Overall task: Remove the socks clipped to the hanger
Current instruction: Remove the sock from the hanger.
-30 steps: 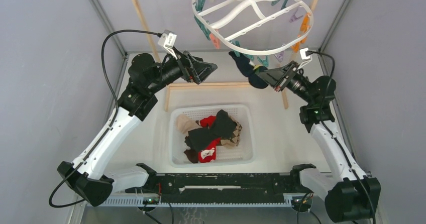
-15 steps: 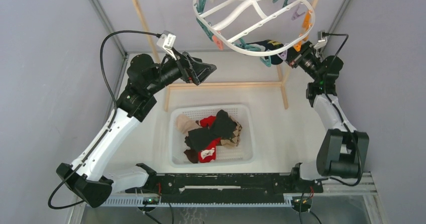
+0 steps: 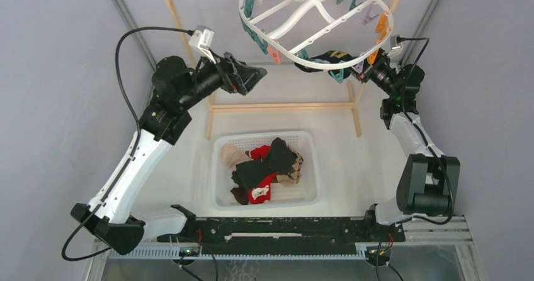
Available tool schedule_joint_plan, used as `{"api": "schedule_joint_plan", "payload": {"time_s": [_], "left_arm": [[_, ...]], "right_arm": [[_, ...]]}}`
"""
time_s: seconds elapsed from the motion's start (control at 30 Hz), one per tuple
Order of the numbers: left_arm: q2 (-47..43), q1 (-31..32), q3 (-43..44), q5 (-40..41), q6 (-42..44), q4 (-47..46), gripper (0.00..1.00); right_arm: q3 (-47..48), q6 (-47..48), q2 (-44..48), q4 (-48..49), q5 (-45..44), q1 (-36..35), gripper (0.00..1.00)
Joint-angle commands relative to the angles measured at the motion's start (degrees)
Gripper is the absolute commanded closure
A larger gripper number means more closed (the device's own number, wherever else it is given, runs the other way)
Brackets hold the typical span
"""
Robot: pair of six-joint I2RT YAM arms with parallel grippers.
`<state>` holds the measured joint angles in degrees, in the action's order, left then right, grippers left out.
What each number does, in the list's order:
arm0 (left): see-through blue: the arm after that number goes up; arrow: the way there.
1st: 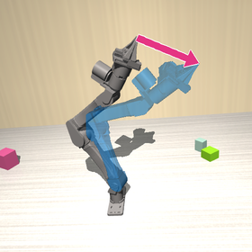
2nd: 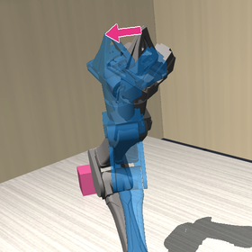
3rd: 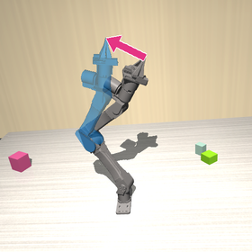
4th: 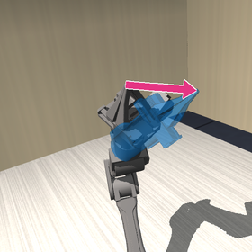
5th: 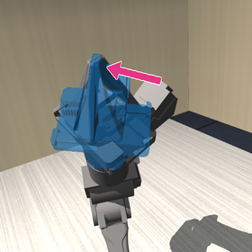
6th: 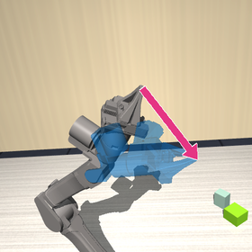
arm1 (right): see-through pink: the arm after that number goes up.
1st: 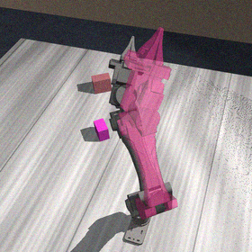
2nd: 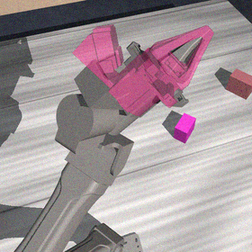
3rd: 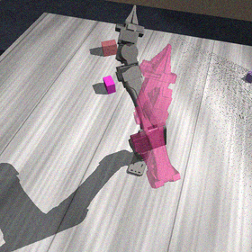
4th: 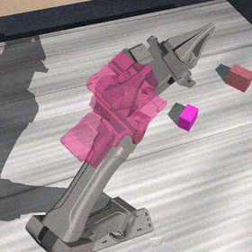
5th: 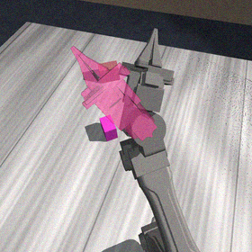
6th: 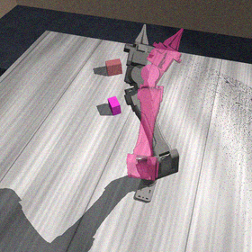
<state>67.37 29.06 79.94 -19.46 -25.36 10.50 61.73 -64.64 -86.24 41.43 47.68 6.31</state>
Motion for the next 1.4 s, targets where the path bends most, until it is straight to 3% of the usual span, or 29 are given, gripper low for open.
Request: {"api": "schedule_joint_plan", "payload": {"time_s": [0.0, 0.2, 0.47, 0.73, 1.03, 1.37], "left_arm": [[3.66, -1.25, 10.66, 1.02, 1.63, 1.18, 0.00], [6.61, -1.37, 14.34, -1.03, 0.07, 2.61, 0.00], [-0.90, -1.33, 0.06, -0.90, -1.40, -1.73, 0.00], [-9.65, -1.37, -11.17, 1.46, -0.35, -1.34, 0.00], [-14.14, -1.37, -17.61, 1.23, -1.56, -3.90, 0.00], [-10.53, -1.29, -19.48, 0.30, -6.11, -10.23, 0.00]], "right_arm": [[-3.45, 6.36, 7.09, -4.09, 0.17, -2.48, 1.00], [-8.55, 12.11, 14.07, -9.65, -1.41, -7.58, 1.00], [-11.36, 21.98, 22.47, -19.53, -10.54, -23.01, 1.00], [-12.60, 26.56, 26.30, -22.20, -19.57, -34.35, 1.00], [-12.77, 27.97, 26.52, -21.41, -23.62, -40.53, 1.00], [-12.80, 31.11, 24.80, -21.07, -25.71, -45.68, 1.00]]}}
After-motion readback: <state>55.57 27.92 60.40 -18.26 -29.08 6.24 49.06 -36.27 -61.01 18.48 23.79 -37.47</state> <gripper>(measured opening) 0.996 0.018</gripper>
